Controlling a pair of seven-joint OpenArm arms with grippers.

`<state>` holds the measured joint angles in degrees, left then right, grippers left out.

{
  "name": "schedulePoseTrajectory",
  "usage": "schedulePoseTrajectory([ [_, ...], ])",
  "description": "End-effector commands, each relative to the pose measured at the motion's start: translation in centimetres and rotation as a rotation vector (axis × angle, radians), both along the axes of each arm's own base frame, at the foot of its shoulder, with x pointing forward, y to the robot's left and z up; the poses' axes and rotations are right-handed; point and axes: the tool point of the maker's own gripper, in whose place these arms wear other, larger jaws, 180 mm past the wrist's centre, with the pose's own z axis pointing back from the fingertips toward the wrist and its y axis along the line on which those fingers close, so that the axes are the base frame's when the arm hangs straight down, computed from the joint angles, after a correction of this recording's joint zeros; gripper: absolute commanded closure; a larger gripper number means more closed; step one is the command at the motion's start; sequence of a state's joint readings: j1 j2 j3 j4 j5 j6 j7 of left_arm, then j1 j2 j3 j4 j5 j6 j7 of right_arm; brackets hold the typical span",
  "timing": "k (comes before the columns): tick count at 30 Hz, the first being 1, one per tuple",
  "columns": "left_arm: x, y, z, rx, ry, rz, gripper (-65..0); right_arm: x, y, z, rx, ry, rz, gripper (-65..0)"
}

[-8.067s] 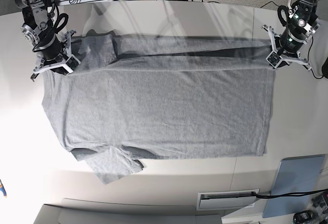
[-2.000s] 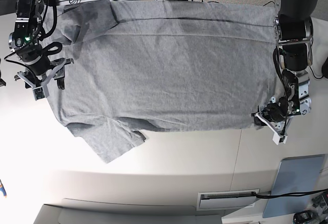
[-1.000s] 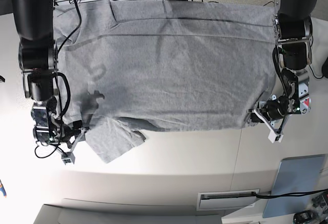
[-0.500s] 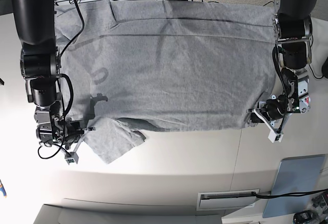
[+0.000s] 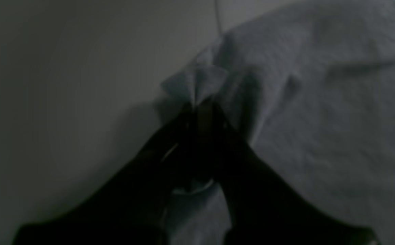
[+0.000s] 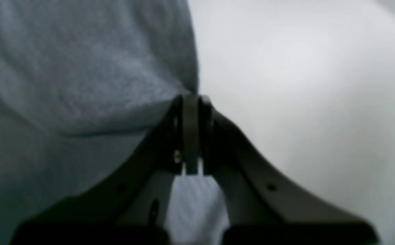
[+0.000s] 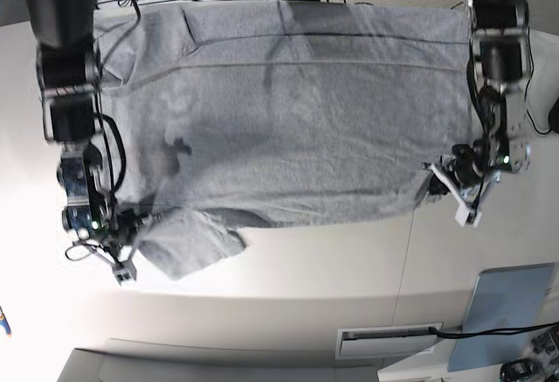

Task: Fold the T-shirt properly
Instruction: 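Lift the hem with both grippers and fold it toward the collar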

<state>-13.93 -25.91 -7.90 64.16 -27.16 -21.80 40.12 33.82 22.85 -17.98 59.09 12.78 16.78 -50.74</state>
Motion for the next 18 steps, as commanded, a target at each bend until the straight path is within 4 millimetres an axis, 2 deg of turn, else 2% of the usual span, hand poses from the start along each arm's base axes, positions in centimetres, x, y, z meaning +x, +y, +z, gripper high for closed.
schedulePoseTrajectory([
  [1,1.2,1.1,2.7,0.007,-0.082,0.011,0.0,1.4,-0.7,3.3,-0.023,-0.096,0.003,0.0],
  [6,-1.3,0.2,3.4,0.041,-0.097,-0.06,0.0,-2.4,-2.0,4.2,-0.027,-0.135,-0.029,0.0],
  [10,-2.8,-0.7,3.8,-0.019,-0.117,-0.051,0.0,-6.1,-2.8,4.4,-0.02,-0.159,-0.058,0.0],
  [14,-4.5,-0.4,4.8,-0.095,-0.141,-0.041,0.0,-10.1,-3.4,3.9,-0.031,-0.162,-0.073,0.0],
  [18,-5.9,1.1,6.1,-0.159,-0.189,0.004,0.0,-13.6,-3.4,3.7,-0.052,-0.154,-0.067,0.0],
])
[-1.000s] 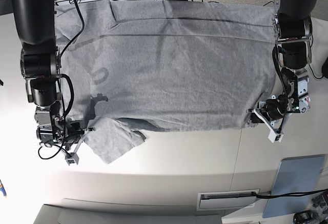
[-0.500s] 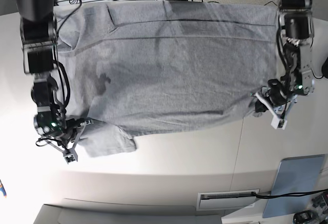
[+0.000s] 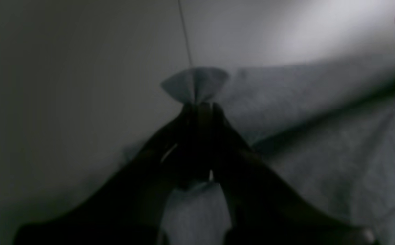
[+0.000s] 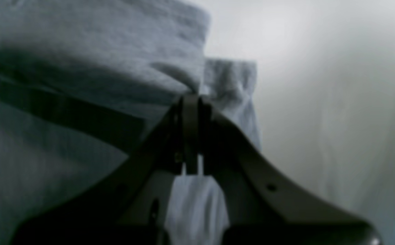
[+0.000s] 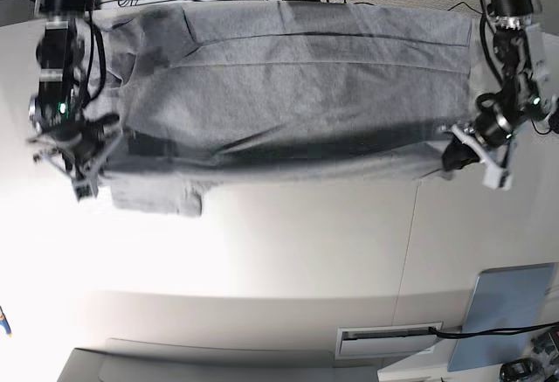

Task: Fold the T-shirt properly
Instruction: 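Lift the hem with both grippers and fold it toward the collar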

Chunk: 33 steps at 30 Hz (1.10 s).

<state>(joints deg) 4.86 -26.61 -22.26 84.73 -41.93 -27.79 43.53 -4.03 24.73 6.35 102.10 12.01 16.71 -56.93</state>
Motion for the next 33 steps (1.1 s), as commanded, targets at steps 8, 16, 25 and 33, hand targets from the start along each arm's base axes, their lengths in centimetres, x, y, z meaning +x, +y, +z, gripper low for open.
schedulePoseTrajectory([
  [8,-2.2,1.8,2.3,-0.106,-0.062,0.01,0.0,-3.9,0.1,1.4,-0.041,-0.025,0.021,0.0],
  [16,-5.6,2.2,0.2,-0.116,0.016,0.018,0.0,-7.4,-0.5,-0.4,-0.068,0.051,-0.005,0.0],
  [25,-8.3,2.2,-1.7,-0.099,0.116,0.003,0.0,-9.2,-0.8,-1.5,-0.088,0.104,-0.011,0.0],
  [33,-8.4,2.9,-1.5,-0.077,0.122,-0.002,0.0,-10.3,-0.2,1.3,-0.179,0.053,-0.002,0.0],
])
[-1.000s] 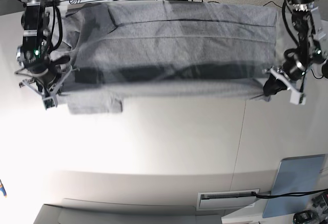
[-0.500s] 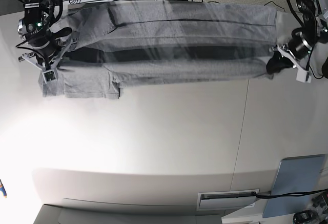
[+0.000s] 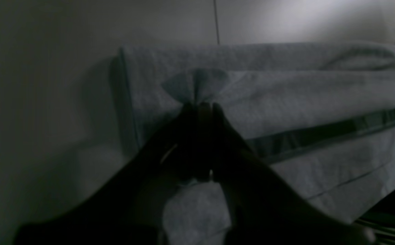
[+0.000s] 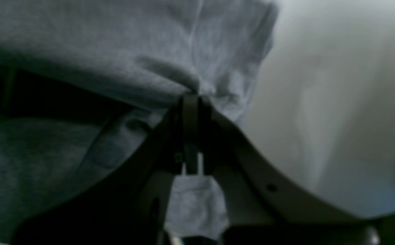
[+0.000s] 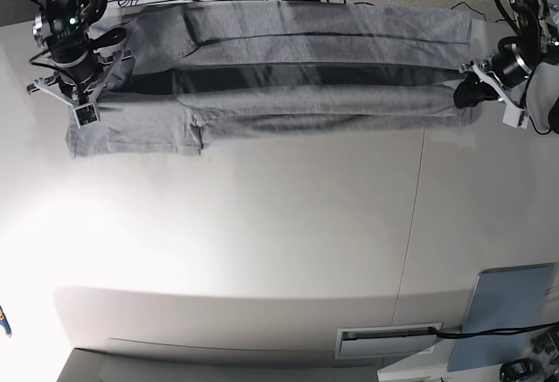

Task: Fold the T-shirt properly
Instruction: 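Lift the hem with both grippers and fold it toward the collar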

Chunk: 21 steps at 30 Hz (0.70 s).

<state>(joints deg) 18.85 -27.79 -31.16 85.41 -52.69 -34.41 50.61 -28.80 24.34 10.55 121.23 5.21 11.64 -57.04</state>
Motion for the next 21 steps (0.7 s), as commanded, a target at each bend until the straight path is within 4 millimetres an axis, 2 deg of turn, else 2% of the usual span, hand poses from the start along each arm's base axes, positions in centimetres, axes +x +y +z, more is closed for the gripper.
schedulePoseTrajectory([
  [1,0.9,0.9,1.4,0.021,-0.044,-0.004,0.0,0.2,-0.5,1.2,-0.04,-0.025,0.006,0.0],
  [12,0.1,1.8,1.2,0.065,0.018,-0.042,0.0,-2.4,-1.0,-0.2,-0.066,0.073,-0.014,0.0],
  [21,-0.1,1.7,1.0,0.068,0.034,-0.049,0.0,-3.2,-1.5,-0.5,-0.09,0.11,-0.031,0.0],
])
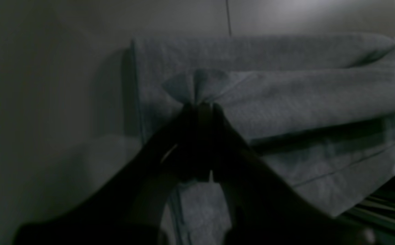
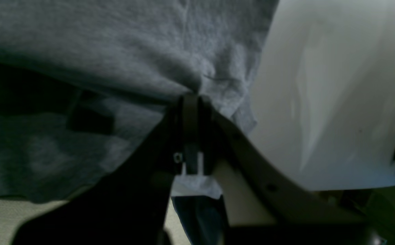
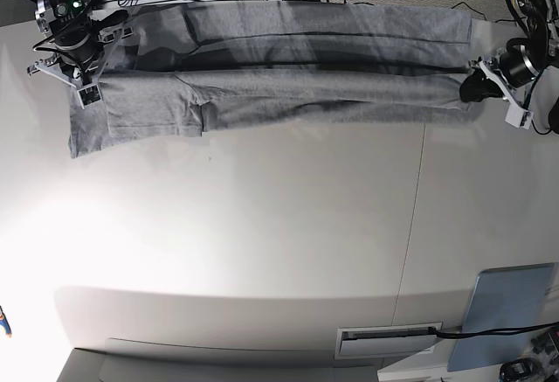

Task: Fold the T-shirt properly
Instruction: 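Lift the hem with both grippers and fold it toward the collar, then release the hem with the left gripper and raise it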

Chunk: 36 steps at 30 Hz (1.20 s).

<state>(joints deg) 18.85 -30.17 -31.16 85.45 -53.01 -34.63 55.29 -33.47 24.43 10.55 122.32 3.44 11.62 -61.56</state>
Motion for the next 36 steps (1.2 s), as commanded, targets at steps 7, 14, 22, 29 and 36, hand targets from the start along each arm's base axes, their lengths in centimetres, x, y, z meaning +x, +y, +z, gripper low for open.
schedulePoseTrajectory([
  [7,0.8,0.8,1.2,0.02,-0.036,-0.002,0.0,-0.1,-1.4,1.0,-0.076,0.0,-0.021,0.0],
  [14,0.8,0.8,1.2,0.02,-0.035,-0.002,0.0,0.4,-1.2,1.2,-0.084,-0.016,0.011,0.0],
  [22,0.6,0.7,1.0,0.023,-0.021,-0.008,0.0,0.7,-0.5,1.1,-0.079,-0.012,0.084,-20.8],
  [29,0.5,0.7,1.0,0.024,-0.019,-0.01,0.0,0.7,-0.5,1.1,-0.08,-0.013,0.085,-24.7],
  [36,0.6,0.7,1.1,0.023,-0.021,-0.009,-26.0,1.5,-0.6,1.7,-0.088,-0.045,0.088,-24.7],
])
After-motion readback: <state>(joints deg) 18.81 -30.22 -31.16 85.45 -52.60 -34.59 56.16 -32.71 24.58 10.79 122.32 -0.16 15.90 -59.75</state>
